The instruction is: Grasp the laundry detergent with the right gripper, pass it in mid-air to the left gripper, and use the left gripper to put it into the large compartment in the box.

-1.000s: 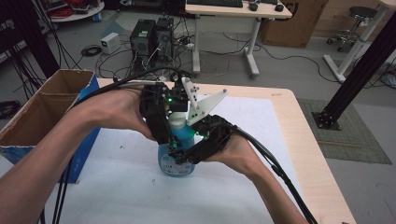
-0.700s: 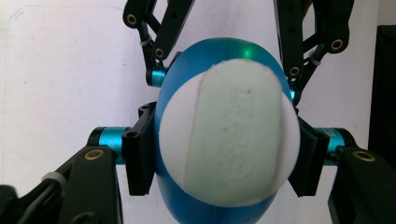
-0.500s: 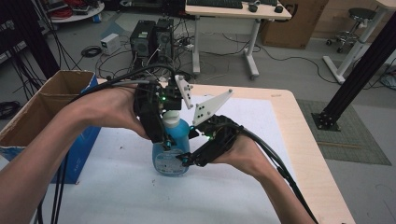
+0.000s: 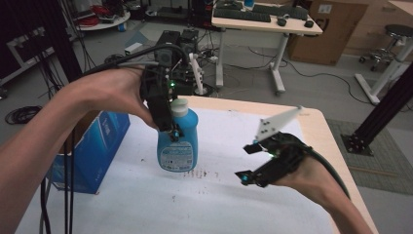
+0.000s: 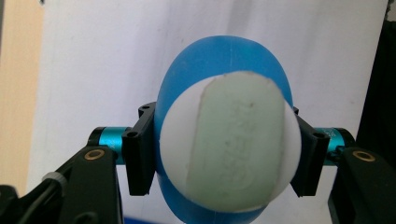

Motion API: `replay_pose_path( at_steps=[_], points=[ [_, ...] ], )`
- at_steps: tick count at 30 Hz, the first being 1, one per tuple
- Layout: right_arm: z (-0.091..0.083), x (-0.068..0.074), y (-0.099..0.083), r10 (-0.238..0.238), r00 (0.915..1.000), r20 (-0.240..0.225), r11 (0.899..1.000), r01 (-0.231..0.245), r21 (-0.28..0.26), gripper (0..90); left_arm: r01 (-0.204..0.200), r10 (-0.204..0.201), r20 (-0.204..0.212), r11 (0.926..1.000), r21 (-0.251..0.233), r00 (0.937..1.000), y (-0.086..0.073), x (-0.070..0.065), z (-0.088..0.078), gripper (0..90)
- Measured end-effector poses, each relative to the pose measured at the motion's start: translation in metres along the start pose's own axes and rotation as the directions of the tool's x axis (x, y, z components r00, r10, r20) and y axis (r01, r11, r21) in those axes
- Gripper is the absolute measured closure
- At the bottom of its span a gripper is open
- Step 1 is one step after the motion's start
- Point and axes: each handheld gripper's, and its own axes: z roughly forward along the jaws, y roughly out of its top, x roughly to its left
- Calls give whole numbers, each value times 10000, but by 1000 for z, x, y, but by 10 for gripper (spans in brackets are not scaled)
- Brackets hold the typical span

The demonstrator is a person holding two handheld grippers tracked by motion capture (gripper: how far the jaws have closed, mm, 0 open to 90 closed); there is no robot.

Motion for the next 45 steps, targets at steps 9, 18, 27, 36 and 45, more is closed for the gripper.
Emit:
replay_pose_path(
  at_steps=[9, 18, 27, 36, 45],
  points=[
    [-23, -2, -35, 770, 9957, 523, 9953, -798, 548, 190, 1603, -1606, -683, 9870, -101, 9847, -22, 23, -68, 378],
    [-32, -2, -56, 1001, 9884, 1143, 9872, -1129, 1122, 188, 2928, -2980, -1029, 9541, -624, 9490, -58, 32, -102, 379],
    [-37, -2, -68, 1300, 9812, 1430, 9789, -1499, 1388, 124, 4377, -4457, -1741, 8952, -843, 8781, -101, 32, -131, 379],
    [-42, -2, -67, 1409, 9771, 1596, 9582, -1751, 2264, 124, 5146, -5199, -2295, 8530, -873, 8228, -135, 29, -149, 379],
    [-40, -3, -64, 1412, 9790, 1471, 9191, -1848, 3481, 124, 5685, -5611, -2597, 8210, -531, 7860, -152, 28, -147, 379]
  ],
)
